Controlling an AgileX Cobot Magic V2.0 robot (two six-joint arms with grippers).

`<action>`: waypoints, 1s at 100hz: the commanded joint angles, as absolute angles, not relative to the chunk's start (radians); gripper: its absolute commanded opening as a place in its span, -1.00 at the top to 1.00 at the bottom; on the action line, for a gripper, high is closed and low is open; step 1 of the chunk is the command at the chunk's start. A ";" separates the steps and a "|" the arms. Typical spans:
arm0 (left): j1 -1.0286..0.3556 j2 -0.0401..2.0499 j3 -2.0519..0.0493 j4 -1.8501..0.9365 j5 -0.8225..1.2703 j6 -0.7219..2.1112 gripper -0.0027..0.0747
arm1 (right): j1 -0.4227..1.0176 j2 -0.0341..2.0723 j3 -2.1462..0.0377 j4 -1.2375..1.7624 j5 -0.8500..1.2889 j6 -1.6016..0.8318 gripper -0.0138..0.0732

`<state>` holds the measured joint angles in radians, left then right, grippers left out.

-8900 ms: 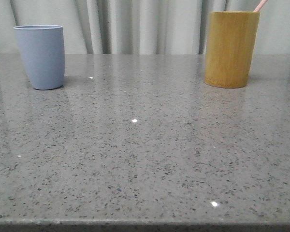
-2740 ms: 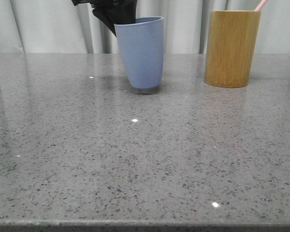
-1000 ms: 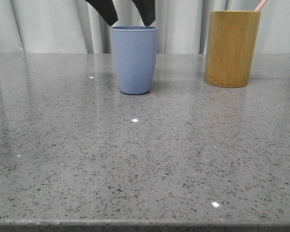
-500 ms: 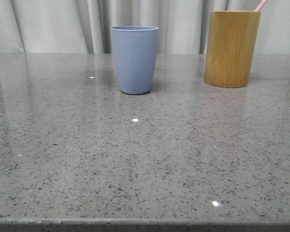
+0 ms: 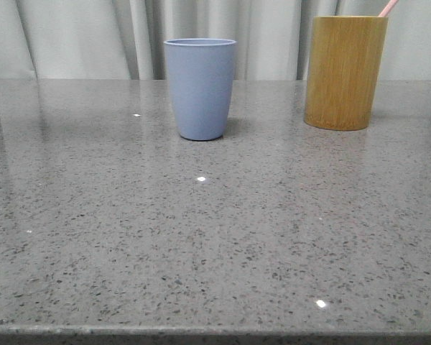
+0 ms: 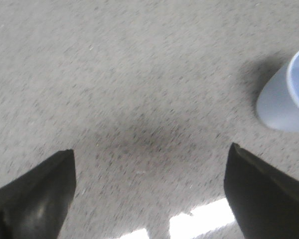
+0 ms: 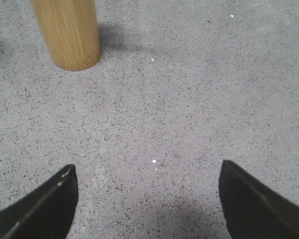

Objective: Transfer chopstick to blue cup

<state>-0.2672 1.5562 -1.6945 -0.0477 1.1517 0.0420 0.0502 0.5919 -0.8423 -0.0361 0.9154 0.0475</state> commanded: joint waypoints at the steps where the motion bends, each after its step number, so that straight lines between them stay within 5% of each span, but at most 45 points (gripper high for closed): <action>1: -0.245 1.421 -1.588 -0.052 1.042 0.029 -0.59 | 0.048 0.602 -0.875 -0.040 0.854 0.043 -0.65; 57: -0.191 0.795 -0.854 -0.057 0.860 -0.017 -0.59 | 0.048 0.606 -0.874 -0.013 0.814 0.044 -0.65; 100: -0.191 0.648 -0.793 -0.057 0.838 -0.017 -0.59 | 0.051 0.813 -0.803 0.177 0.235 0.039 -0.65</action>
<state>-0.1954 0.6485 -0.7694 -0.0464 0.9034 -0.0073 0.0502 0.7517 -0.7836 0.1595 0.4337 0.0475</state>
